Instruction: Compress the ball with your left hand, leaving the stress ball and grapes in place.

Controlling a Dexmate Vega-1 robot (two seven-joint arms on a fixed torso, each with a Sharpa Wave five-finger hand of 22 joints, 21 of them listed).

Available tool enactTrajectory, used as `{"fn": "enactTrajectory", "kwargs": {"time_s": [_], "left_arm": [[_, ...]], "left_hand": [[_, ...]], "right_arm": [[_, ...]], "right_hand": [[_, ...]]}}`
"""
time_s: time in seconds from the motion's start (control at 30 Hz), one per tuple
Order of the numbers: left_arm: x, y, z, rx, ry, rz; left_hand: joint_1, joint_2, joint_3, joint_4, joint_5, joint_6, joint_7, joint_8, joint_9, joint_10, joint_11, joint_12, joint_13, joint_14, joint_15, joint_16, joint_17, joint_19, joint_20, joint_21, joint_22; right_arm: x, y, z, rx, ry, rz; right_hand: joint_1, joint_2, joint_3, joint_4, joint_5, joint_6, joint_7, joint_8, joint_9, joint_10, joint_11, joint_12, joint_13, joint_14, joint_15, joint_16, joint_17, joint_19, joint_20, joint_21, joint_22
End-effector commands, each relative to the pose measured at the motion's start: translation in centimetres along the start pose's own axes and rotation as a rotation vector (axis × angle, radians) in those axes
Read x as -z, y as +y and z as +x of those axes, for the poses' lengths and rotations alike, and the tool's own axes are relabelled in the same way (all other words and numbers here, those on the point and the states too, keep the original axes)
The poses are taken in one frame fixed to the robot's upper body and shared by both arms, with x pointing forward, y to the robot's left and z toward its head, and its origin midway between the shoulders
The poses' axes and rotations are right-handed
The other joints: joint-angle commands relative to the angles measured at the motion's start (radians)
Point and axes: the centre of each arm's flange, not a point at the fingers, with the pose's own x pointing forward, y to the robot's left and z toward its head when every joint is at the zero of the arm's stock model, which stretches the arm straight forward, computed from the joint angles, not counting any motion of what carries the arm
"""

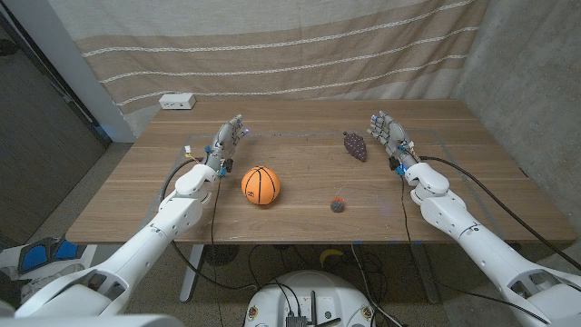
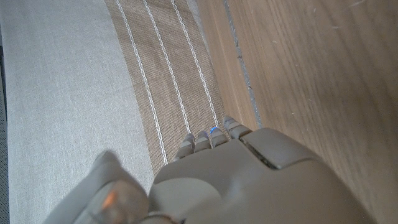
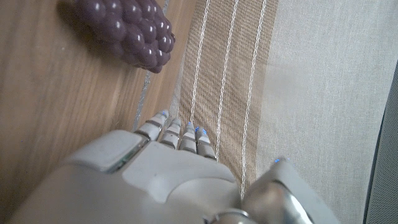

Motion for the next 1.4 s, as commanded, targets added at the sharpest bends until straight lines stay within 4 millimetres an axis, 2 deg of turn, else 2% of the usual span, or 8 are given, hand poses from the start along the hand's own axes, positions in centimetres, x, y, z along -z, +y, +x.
{"fn": "enactTrajectory", "kwargs": {"time_s": [0.03,0.2,0.27,0.37,0.5,1.03,1.4], "left_arm": [[-0.3,0.6,0.3,-0.031,0.009,0.013],[-0.3,0.6,0.5,-0.037,0.006,0.007],[-0.3,0.6,0.6,-0.042,0.005,0.001],[-0.3,0.6,0.8,-0.037,0.001,0.003],[-0.5,0.6,1.0,-0.042,-0.006,0.005],[-4.0,0.9,1.7,-0.039,-0.089,0.219],[-5.4,1.0,1.2,-0.032,-0.124,0.306]], "left_hand": [[0.008,0.046,0.009,0.001,0.007,-0.007,0.004,0.007,0.004,-0.007,-0.001,0.006,0.004,-0.004,-0.002,0.004,0.002,-0.004,0.007,0.006,0.001],[0.007,0.045,0.010,-0.002,0.007,-0.002,0.002,0.009,0.004,-0.003,-0.001,0.006,0.004,0.001,-0.002,0.003,0.001,-0.001,0.016,0.006,0.001],[0.007,0.042,0.009,-0.004,0.006,-0.002,-0.002,0.009,0.004,-0.002,-0.004,0.006,0.004,0.004,-0.003,0.003,0.000,0.001,0.022,0.006,0.001],[0.003,0.026,-0.002,-0.020,0.002,0.008,-0.013,0.012,0.005,0.004,-0.004,0.006,0.004,0.021,0.008,0.003,-0.004,0.016,0.044,0.008,0.001],[-0.008,0.003,-0.026,-0.038,-0.006,0.017,-0.028,0.013,0.005,0.010,0.000,0.006,0.004,0.045,0.023,0.004,-0.006,0.026,0.072,0.007,0.002],[-0.018,-0.008,-0.034,-0.068,-0.008,0.051,-0.049,0.018,0.005,0.050,0.006,0.016,0.005,0.108,0.035,0.007,-0.009,0.065,0.086,0.013,0.003],[-0.026,-0.027,-0.043,-0.088,-0.011,0.072,-0.062,0.021,0.005,0.069,0.000,0.018,0.005,0.135,0.032,0.005,-0.010,0.084,0.094,0.015,0.003]], "right_arm": [[0.9,-1.5,-0.2,0.048,-0.018,0.078],[1.3,-1.8,-0.2,0.067,-0.021,0.087],[1.4,-1.8,-0.2,0.073,-0.022,0.091],[1.5,-1.9,-0.2,0.074,-0.019,0.092],[1.8,-1.9,-0.2,0.078,-0.010,0.099],[2.9,-1.6,-0.2,0.114,0.003,0.118],[2.9,-1.1,-0.2,0.119,0.001,0.108]], "right_hand": [[0.006,0.011,0.006,-0.001,0.006,0.006,0.002,0.001,0.002,0.008,0.003,0.003,0.002,0.009,0.001,0.005,0.002,0.003,-0.005,0.004,0.002],[0.007,0.007,0.005,-0.007,0.005,0.008,0.007,0.001,0.002,0.012,0.012,0.005,0.000,0.014,0.011,0.005,-0.002,0.006,0.002,0.005,0.002],[0.004,0.006,0.004,-0.012,0.005,0.009,0.010,0.000,0.002,0.018,0.026,0.007,-0.004,0.028,0.025,0.010,-0.006,0.013,0.015,0.009,0.002],[0.004,0.004,0.004,-0.021,0.007,0.017,0.018,0.002,0.002,0.032,0.032,0.012,-0.008,0.046,0.040,0.016,-0.010,0.030,0.027,0.015,0.002],[0.008,0.003,0.006,-0.032,0.009,0.022,0.019,0.003,0.001,0.046,0.036,0.016,-0.011,0.057,0.040,0.018,-0.014,0.042,0.028,0.019,0.002],[0.016,0.001,0.010,-0.054,0.015,0.033,0.023,0.005,0.001,0.064,0.056,0.021,-0.016,0.071,0.047,0.021,-0.022,0.051,0.036,0.020,0.002],[0.017,0.000,0.010,-0.061,0.018,0.039,0.025,0.006,0.001,0.071,0.061,0.022,-0.018,0.074,0.050,0.021,-0.025,0.054,0.039,0.020,0.003]]}}
